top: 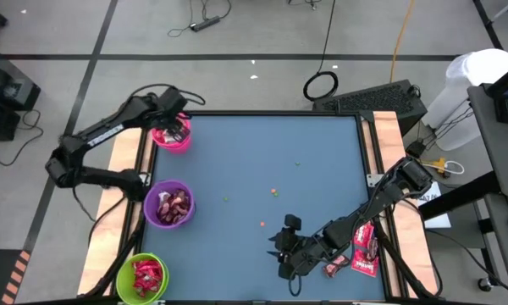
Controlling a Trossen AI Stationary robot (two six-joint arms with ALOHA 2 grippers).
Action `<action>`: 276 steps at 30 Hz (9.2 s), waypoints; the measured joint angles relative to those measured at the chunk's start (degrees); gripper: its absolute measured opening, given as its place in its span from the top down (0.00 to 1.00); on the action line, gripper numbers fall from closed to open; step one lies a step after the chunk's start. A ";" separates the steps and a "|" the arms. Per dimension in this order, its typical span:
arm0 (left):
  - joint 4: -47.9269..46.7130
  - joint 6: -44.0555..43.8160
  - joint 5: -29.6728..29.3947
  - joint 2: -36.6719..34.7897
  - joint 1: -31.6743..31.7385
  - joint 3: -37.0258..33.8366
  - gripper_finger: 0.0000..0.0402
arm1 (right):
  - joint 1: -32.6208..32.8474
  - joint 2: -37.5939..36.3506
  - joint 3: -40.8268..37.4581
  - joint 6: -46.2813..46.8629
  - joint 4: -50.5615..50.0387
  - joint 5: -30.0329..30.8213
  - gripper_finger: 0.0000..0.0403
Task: Organize candy in baskets
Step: Put the red candy into the green bucket
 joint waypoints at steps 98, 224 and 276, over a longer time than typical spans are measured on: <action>73.87 -4.71 11.15 16.13 -64.12 -13.82 0.54 | 11.13 -15.06 -14.66 38.72 -43.99 -33.75 1.00; 11.62 -85.06 32.11 15.40 -108.43 -2.71 0.58 | -0.83 -15.32 -7.72 -4.42 -6.06 -7.37 0.50; 80.39 -8.70 -0.72 13.42 -80.22 -17.26 0.51 | 18.67 -19.39 -7.39 55.94 -38.71 -28.83 0.50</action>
